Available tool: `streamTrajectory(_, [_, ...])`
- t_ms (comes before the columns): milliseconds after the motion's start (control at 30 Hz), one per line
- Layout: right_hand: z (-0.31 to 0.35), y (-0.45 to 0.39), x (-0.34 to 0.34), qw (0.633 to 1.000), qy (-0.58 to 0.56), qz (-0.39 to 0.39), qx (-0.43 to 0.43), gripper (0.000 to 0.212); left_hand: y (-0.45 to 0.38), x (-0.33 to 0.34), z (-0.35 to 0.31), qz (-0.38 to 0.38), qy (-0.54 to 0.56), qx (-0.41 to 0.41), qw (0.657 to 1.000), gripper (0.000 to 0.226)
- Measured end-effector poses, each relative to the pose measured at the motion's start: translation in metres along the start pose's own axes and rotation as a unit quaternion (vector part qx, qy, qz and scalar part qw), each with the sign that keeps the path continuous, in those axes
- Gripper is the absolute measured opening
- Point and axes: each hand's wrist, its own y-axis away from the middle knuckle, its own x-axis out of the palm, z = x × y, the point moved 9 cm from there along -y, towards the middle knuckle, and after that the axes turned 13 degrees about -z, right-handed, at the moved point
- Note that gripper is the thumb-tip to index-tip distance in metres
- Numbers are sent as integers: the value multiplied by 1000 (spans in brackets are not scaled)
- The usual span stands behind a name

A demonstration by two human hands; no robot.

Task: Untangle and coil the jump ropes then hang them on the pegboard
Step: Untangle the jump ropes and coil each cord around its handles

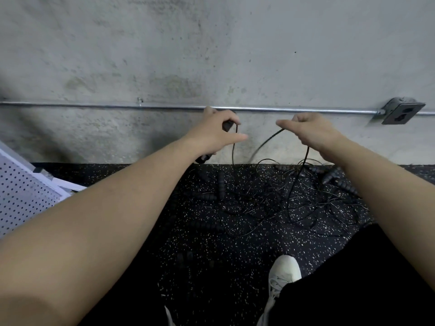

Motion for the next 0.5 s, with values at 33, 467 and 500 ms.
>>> streamTrajectory(33, [4, 2, 2, 1000, 4, -3, -14, 44, 5, 7, -11, 14, -1, 18, 1000, 35])
streamTrajectory(467, [24, 15, 22, 991, -108, 64, -47, 22, 14, 40, -54, -2, 21, 123, 992, 13])
streamTrajectory(500, [23, 16, 23, 987, -130, 84, -43, 21, 14, 39, -54, -5, 20, 124, 992, 14])
